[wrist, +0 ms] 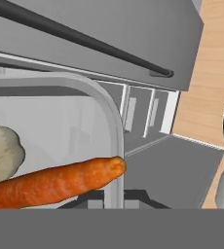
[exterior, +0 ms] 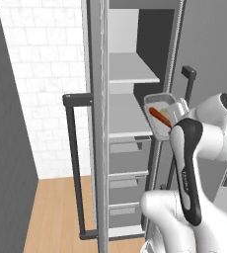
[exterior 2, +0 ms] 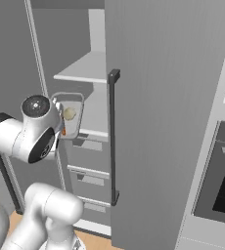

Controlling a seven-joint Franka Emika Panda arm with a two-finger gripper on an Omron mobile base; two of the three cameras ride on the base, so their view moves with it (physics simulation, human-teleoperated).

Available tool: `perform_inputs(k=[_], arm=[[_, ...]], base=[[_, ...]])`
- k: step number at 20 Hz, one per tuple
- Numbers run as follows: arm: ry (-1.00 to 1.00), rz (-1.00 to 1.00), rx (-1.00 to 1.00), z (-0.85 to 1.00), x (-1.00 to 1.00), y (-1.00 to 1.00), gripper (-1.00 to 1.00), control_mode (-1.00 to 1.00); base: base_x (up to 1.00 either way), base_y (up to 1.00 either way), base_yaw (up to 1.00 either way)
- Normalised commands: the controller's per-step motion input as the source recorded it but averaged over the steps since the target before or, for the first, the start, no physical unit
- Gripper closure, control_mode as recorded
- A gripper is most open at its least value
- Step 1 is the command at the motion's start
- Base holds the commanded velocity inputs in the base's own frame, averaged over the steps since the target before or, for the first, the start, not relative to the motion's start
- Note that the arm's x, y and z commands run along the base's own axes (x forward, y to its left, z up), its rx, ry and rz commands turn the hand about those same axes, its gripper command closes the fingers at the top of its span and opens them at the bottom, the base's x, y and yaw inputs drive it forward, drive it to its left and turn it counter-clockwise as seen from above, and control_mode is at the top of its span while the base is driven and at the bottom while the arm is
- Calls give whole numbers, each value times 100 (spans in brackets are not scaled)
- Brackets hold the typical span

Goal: Take the meat container that has the fish and place it on the second highest rack of the freezer. Then take the vegetable container that has the garlic and carrot and place it on the highest rack of the freezer.

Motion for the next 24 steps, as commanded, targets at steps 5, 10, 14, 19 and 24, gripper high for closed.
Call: perform_inputs(k=[5, 10, 14, 19, 24], arm=[[0, 0, 1, 68, 59, 0, 100, -100], [0, 0, 0, 8, 58, 18, 100, -100], [-1, 0, 0, 13, 59, 15, 100, -100], [-4, -1, 0, 41, 55, 0, 100, -100], [0, -5, 0, 48, 52, 0, 100, -100]], base=[[0, 0, 0], [0, 0, 0], [0, 0, 0], [0, 0, 0], [0, 0, 0]])
